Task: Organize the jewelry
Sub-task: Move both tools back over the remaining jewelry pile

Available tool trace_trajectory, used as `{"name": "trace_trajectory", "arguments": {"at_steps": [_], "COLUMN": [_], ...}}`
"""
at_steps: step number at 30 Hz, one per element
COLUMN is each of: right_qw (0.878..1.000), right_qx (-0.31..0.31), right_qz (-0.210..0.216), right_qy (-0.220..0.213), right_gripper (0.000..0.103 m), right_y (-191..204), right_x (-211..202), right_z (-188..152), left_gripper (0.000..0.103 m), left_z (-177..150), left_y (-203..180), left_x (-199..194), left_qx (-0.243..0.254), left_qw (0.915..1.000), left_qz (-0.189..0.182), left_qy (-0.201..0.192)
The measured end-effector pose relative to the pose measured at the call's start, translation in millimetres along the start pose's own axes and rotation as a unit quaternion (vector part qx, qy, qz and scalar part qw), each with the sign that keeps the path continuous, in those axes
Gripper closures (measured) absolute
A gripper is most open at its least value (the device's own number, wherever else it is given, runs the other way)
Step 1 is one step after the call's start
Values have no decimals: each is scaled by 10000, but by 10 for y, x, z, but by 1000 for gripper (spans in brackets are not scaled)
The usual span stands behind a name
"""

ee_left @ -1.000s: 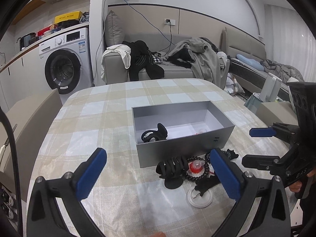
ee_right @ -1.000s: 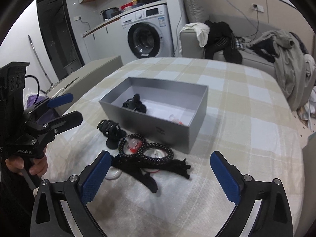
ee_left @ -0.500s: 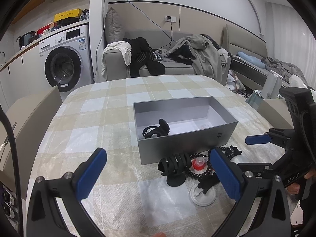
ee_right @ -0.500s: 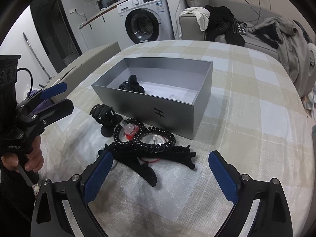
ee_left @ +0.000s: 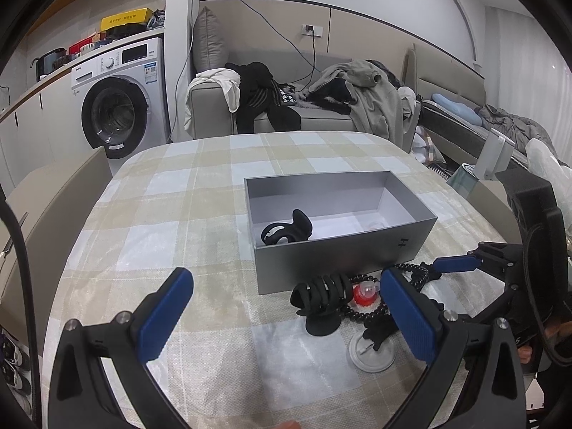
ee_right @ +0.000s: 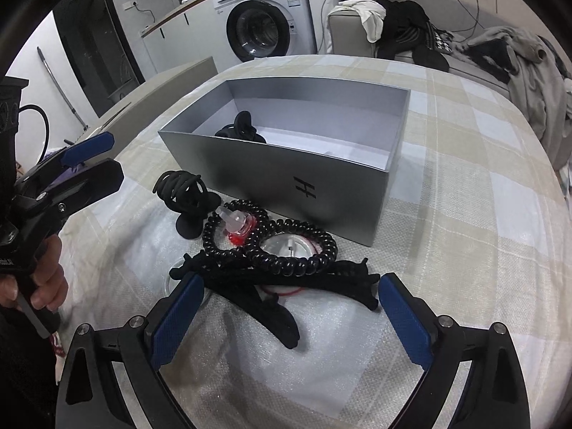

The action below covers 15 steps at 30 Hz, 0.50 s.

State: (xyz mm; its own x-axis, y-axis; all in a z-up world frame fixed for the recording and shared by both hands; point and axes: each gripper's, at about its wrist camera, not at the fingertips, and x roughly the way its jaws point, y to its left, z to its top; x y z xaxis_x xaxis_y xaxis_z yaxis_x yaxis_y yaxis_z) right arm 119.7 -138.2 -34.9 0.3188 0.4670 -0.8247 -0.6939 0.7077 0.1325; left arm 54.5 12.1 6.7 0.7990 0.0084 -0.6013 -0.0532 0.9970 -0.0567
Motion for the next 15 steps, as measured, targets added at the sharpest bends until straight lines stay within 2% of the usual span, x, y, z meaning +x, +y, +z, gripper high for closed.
{"name": "trace_trajectory", "arguments": {"at_steps": [15], "right_qw": [9999], "right_qx": [-54], "right_qz": [-107], "right_qy": [13], "right_gripper": [4], "right_y": [19], "right_x": [56], "right_z": [16], "left_gripper": [1], "left_z": [-16], "left_y": [9], "left_x": [19], "left_qx": [-36], "left_qw": [10000], "left_qz": [-4], "left_qy": [42]}}
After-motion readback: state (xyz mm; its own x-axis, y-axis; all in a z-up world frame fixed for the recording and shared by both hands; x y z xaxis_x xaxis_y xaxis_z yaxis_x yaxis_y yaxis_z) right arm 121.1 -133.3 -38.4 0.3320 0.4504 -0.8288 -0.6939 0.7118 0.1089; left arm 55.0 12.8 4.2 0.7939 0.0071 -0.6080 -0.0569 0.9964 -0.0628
